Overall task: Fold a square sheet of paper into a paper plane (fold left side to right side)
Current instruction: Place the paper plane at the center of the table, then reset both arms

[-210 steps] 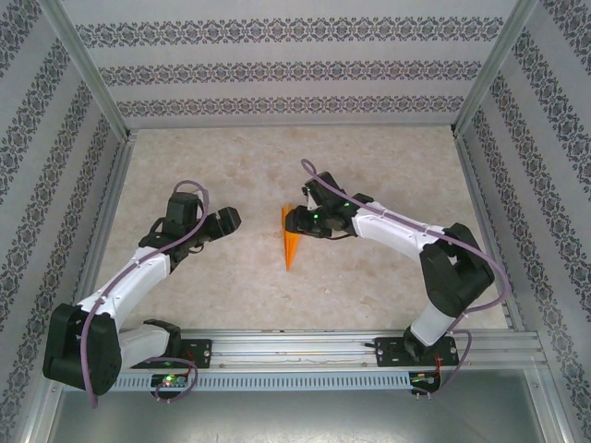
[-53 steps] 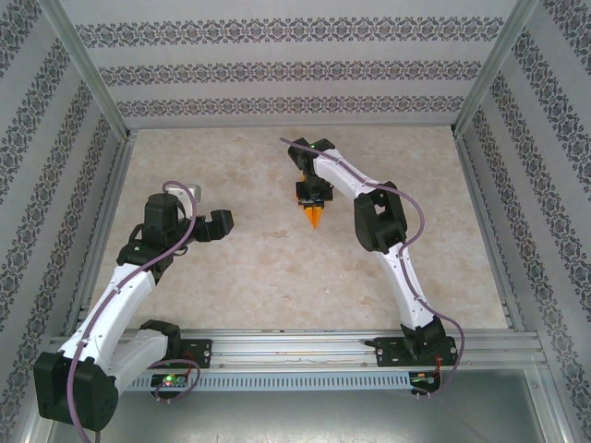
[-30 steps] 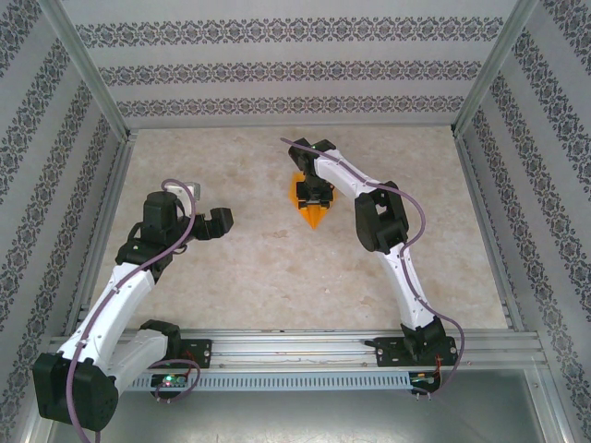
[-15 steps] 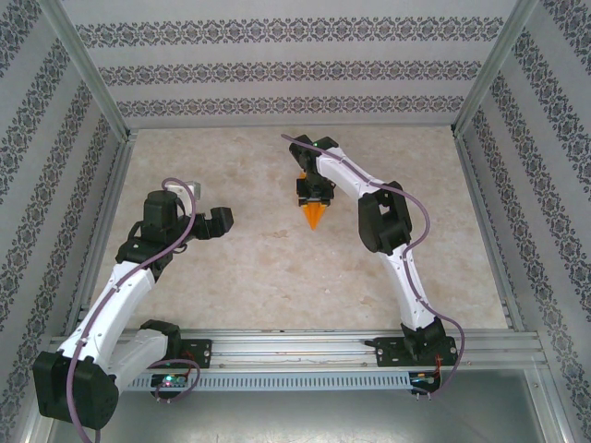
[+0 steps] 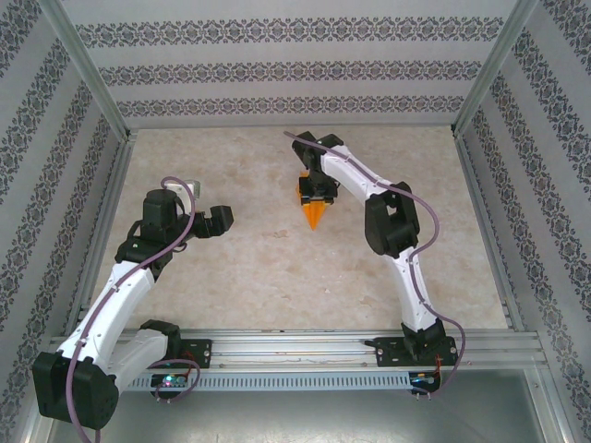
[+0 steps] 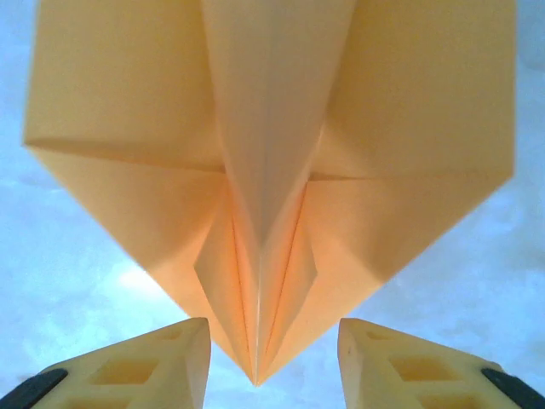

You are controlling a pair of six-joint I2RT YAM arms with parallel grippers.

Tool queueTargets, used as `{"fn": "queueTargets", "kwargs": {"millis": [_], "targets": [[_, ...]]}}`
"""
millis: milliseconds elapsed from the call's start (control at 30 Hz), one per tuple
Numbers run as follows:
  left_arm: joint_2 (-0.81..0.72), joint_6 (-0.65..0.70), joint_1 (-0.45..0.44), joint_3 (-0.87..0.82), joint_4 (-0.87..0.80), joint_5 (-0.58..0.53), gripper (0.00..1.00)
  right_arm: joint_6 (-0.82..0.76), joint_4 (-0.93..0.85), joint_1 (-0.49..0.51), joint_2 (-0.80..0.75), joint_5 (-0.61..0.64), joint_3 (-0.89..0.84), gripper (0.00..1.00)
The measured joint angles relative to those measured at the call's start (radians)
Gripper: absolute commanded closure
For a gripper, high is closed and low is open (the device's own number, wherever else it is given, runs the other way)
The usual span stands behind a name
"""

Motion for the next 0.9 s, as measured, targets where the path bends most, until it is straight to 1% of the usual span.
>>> {"fn": "queueTargets", "kwargs": {"millis": [167, 400, 533, 633, 667, 867, 900], "targets": [[-0.001, -0.018, 0.001, 0.000, 0.001, -0.012, 0.00, -0.017, 0.040, 0.000, -0.149, 0.003, -0.129, 0.46], [-0.001, -0.023, 0.031, 0.004, -0.001, -0.066, 0.00, -0.032, 0.147, -0.010, -0.476, 0.002, -0.381, 0.40], [-0.011, -0.034, 0.049, 0.021, -0.001, -0.121, 0.00, -0.050, 0.219, -0.053, -0.653, 0.010, -0.549, 0.38], [-0.021, -0.046, 0.055, 0.026, 0.000, -0.159, 0.00, -0.064, 0.267, -0.097, -0.772, 0.028, -0.684, 0.34], [-0.023, -0.048, 0.057, 0.026, 0.000, -0.166, 0.00, -0.073, 0.287, -0.112, -0.809, 0.033, -0.728, 0.31], [-0.023, -0.052, 0.066, 0.037, 0.001, -0.214, 0.00, -0.121, 0.404, -0.211, -1.039, 0.065, -0.968, 0.02], [-0.023, -0.051, 0.066, 0.046, 0.001, -0.221, 0.00, -0.126, 0.422, -0.229, -1.073, 0.070, -1.002, 0.02]]}}
